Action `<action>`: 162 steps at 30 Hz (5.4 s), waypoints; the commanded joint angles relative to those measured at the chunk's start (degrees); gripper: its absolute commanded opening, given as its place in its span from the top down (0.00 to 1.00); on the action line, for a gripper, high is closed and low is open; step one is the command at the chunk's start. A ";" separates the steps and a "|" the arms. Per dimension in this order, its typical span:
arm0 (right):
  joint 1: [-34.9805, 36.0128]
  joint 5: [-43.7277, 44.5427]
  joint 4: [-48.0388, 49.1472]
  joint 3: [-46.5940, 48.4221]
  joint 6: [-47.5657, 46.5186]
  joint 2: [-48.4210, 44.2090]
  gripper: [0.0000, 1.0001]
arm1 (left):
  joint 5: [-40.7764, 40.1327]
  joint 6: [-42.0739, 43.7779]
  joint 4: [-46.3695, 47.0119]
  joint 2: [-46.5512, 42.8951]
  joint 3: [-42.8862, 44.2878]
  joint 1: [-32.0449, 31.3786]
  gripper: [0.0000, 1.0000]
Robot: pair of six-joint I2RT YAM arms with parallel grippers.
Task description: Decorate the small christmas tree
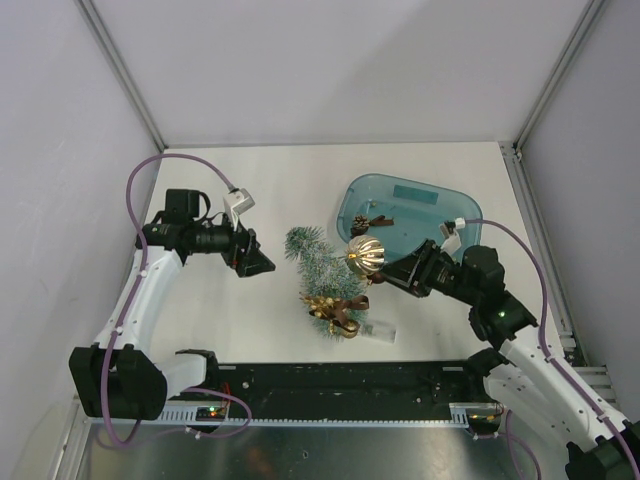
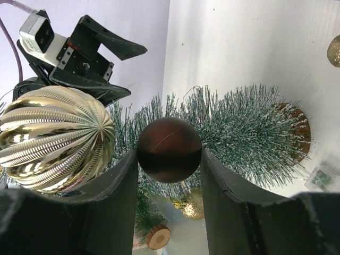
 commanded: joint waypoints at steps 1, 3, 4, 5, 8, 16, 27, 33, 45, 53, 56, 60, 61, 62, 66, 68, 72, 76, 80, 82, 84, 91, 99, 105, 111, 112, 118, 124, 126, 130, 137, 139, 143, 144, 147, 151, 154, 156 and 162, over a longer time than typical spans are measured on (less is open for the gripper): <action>-0.54 -2.16 0.11 -0.11 -1.16 -0.57 0.73 | 1.82 0.85 0.65 -0.04 1.43 0.24 0.01; -0.73 -2.51 -0.60 -0.12 -1.63 -0.75 0.73 | 1.89 0.83 0.63 -0.05 1.46 0.24 0.01; -0.76 -2.64 -0.79 -0.12 -1.75 -0.75 0.73 | 1.92 0.80 0.61 0.04 1.46 0.24 0.01; -0.78 -2.75 -0.93 -0.12 -1.82 -0.75 0.73 | 1.94 0.78 0.60 -0.01 1.42 0.24 0.01; -0.81 -3.09 -0.99 -0.12 -2.13 -0.24 0.73 | 1.90 0.77 0.60 -0.09 1.42 0.24 0.01; -0.84 -2.93 -3.91 -0.12 -3.25 -1.92 0.74 | 2.04 0.79 0.60 -0.15 1.26 0.24 0.01; -0.20 -1.76 -4.93 -0.06 -3.35 -3.40 0.75 | 2.21 0.76 0.64 -0.52 1.33 0.24 0.01; 0.65 -1.37 -4.02 0.01 -3.58 -2.43 0.76 | 2.21 0.71 0.62 -0.74 1.05 0.24 0.01; 4.84 3.22 -5.88 3.42 -5.71 -0.40 0.79 | 2.38 0.59 0.62 -0.86 1.52 0.24 0.01; 6.96 10.81 -12.05 6.97 -7.38 -3.40 0.83 | 2.67 0.66 0.63 -1.29 1.62 0.24 0.01; 7.95 13.93 -13.91 8.18 -7.50 -4.23 0.85 | 2.60 0.75 0.67 -1.63 1.64 0.28 0.01; 9.51 16.21 -14.75 8.66 -7.17 -4.25 0.87 | 2.80 0.76 0.64 -1.95 1.51 0.24 0.01; 9.94 16.82 -14.81 8.71 -7.12 -4.21 0.87 | 2.90 0.76 0.62 -1.97 1.44 0.24 0.00; 10.37 17.26 -14.97 8.78 -7.09 -4.11 0.88 | 2.91 0.76 0.61 -2.02 1.37 0.24 0.00; 11.76 18.58 -15.44 8.81 -6.80 -3.41 0.89 | 2.82 0.92 0.66 -2.31 1.21 0.24 0.00; 12.32 19.31 -15.63 8.79 -6.62 -3.20 0.90 | 2.89 0.89 0.65 -2.40 1.09 0.24 0.00; 13.34 20.42 -15.62 8.83 -6.78 -2.52 0.91 | 2.85 0.96 0.63 -2.45 0.95 0.24 0.00; 13.53 22.49 -15.96 8.81 -8.24 -2.52 0.91 | 2.65 0.95 0.65 -2.41 1.06 0.28 0.01; 13.38 24.29 -15.47 8.72 -9.55 -1.97 0.91 | 2.62 0.82 0.66 -2.35 1.38 0.29 0.01; 13.34 24.34 -15.46 8.81 -10.01 -1.30 0.91 | 2.53 0.78 0.68 -2.34 1.44 0.25 0.00; 13.35 24.53 -15.57 8.84 -10.68 -0.87 0.91 | 2.49 0.77 0.66 -2.34 1.46 0.24 0.01; 13.37 25.66 -17.55 8.77 -12.31 -0.69 0.92 | 2.65 0.59 0.62 -2.03 1.39 0.25 0.01; 14.00 25.97 -17.37 8.75 -13.12 0.43 0.92 | 2.66 0.39 0.60 -1.89 1.72 0.26 0.01; 14.30 26.08 -16.43 8.79 -13.08 0.20 0.93 | 2.74 0.33 0.61 -2.09 1.56 0.24 0.01; 15.26 26.63 -13.27 8.79 -12.28 -0.10 0.94 | 2.89 0.30 0.67 -2.15 1.55 0.28 0.00; 15.67 26.61 -12.58 8.82 -12.05 0.10 0.95 | 2.90 0.31 0.63 -2.11 1.59 0.26 0.01; 17.45 27.81 -11.81 9.41 -11.72 0.27 0.96 | 2.66 0.47 0.60 -2.12 1.57 0.24 0.01; 18.96 30.82 -13.13 10.02 -11.39 -0.65 0.97 | 2.91 0.47 0.62 -1.89 1.79 0.31 0.01; 19.46 31.64 -13.86 10.06 -11.22 -0.97 0.97 | 3.02 0.49 0.60 -1.83 1.81 0.26 0.01; 19.67 31.67 -13.80 10.08 -11.21 -0.39 0.98 | 3.20 0.43 0.66 -1.75 2.02 0.26 0.00; 19.68 31.70 -14.14 10.16 -10.94 -0.18 0.99 | 3.23 0.40 0.67 -1.90 2.00 0.24 0.01; 19.75 31.84 -14.40 10.16 -10.84 -0.26 1.00 | 3.37 0.34 0.63 -1.97 2.06 0.24 0.00; 19.77 31.87 -14.84 10.16 -10.72 -0.04 1.00 | 3.51 0.38 0.65 -1.90 2.17 0.25 0.01; 19.77 31.78 -14.81 10.16 -10.61 0.09 1.00 | 3.48 0.40 0.62 -1.94 2.17 0.24 0.01; 19.73 31.15 -14.33 10.16 -10.77 0.65 0.99 | 3.55 0.36 0.63 -2.03 2.17 0.24 0.01; 19.69 30.21 -13.86 10.63 -11.39 1.79 0.85 | 3.60 0.38 0.62 -2.03 2.17 0.26 0.00; 19.68 30.03 -13.82 11.05 -11.79 2.24 0.68 | 3.62 0.41 0.62 -2.01 2.04 0.26 0.01; 19.62 30.13 -14.06 11.07 -11.89 2.21 0.60 | 3.55 0.37 0.60 -2.02 2.00 0.25 0.01; 19.60 30.73 -15.08 11.12 -11.80 1.87 0.47 | 3.60 0.42 0.63 -1.97 1.99 0.24 0.01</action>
